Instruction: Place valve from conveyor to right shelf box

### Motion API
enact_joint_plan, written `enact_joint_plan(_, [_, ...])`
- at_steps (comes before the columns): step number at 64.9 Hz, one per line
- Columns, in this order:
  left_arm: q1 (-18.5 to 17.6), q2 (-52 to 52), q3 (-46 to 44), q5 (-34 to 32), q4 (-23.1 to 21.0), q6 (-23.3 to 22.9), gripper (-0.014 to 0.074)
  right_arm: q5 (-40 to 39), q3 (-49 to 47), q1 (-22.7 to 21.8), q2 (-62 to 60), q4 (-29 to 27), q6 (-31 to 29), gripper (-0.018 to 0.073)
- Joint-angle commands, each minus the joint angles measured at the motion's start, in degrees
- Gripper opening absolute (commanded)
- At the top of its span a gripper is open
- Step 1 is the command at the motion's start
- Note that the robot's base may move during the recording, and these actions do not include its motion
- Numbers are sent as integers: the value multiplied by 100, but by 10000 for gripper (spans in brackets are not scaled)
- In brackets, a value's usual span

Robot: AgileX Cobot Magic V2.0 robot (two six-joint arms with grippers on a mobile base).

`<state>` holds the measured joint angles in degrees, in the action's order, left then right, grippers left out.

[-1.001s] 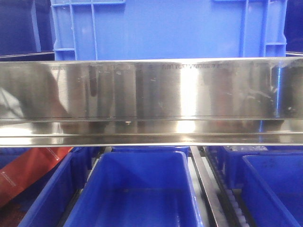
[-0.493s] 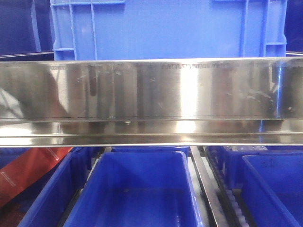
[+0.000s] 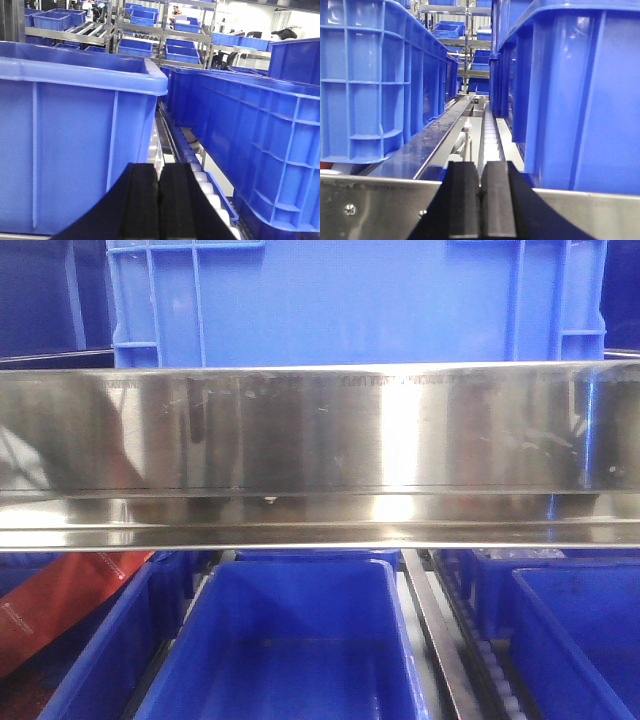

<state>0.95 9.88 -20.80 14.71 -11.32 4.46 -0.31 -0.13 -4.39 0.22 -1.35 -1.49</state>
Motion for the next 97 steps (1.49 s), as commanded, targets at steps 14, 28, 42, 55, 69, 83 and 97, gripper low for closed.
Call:
enact_joint_plan(14, [10,-52,120,-239,210,0,-111,-145,13,12,-22,62,14,-168])
enact_joint_plan(28, [-55,-482,895,-1009,1285,-915,-111,-145,13,12,-22,62,14,-168])
enact_joint_plan(42, [-431,-988,1965,-1530,1687,-1331,-111,-145,13,12,-22,62,14,-168])
enact_joint_plan(55, [-591,-988,2080,-1406,1455,-1298,-111,-145,13,12,-22,62,14,-168])
enact_joint_plan(69, [-591,-988,2080,-1407,1402,-1200,-111,-145,13,12,-22,62,14,-168])
enact_joint_plan(83, [-591,-988,2080,-1407,1319,-1200,-111,-145,13,12,-22,62,14,-168])
enact_joint_plan(97, [-591,-988,2080,-1407,1319,-1200,-111,-145,13,12,-22,62,14,-168])
